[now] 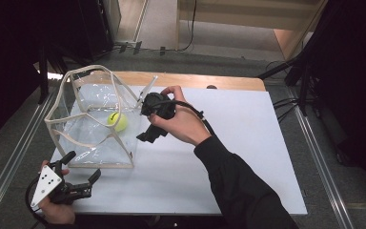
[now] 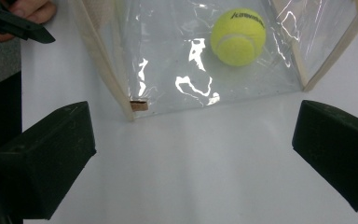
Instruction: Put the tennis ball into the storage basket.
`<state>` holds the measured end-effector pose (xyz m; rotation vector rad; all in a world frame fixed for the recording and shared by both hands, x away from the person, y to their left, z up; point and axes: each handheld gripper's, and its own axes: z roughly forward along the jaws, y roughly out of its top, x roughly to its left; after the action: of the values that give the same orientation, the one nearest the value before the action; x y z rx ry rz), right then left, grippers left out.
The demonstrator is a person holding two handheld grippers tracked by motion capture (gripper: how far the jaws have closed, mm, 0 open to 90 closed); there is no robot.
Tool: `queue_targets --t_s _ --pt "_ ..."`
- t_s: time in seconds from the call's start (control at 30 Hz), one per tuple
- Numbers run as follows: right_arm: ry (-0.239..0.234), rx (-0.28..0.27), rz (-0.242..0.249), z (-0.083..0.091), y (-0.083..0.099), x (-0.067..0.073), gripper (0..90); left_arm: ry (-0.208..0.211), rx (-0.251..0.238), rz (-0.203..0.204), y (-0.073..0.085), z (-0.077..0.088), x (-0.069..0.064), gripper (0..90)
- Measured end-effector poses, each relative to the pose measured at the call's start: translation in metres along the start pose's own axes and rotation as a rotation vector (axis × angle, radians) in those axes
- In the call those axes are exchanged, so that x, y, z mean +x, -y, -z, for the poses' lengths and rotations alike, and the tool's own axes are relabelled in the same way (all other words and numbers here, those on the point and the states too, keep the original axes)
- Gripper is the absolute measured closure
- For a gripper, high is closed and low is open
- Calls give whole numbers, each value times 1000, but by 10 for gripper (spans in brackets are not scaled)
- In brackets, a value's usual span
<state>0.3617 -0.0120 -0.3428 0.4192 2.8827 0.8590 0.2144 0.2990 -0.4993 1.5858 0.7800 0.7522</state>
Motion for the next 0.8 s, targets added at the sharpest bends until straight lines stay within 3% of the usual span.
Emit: queue_targets --t_s 0.1,0.8 --pt "0 -5 -19 -2 7 2 0 0 -1 0 0 0 0 0" --pt "16 -42 -26 -15 56 13 0 -4 6 -5 0 0 0 0"
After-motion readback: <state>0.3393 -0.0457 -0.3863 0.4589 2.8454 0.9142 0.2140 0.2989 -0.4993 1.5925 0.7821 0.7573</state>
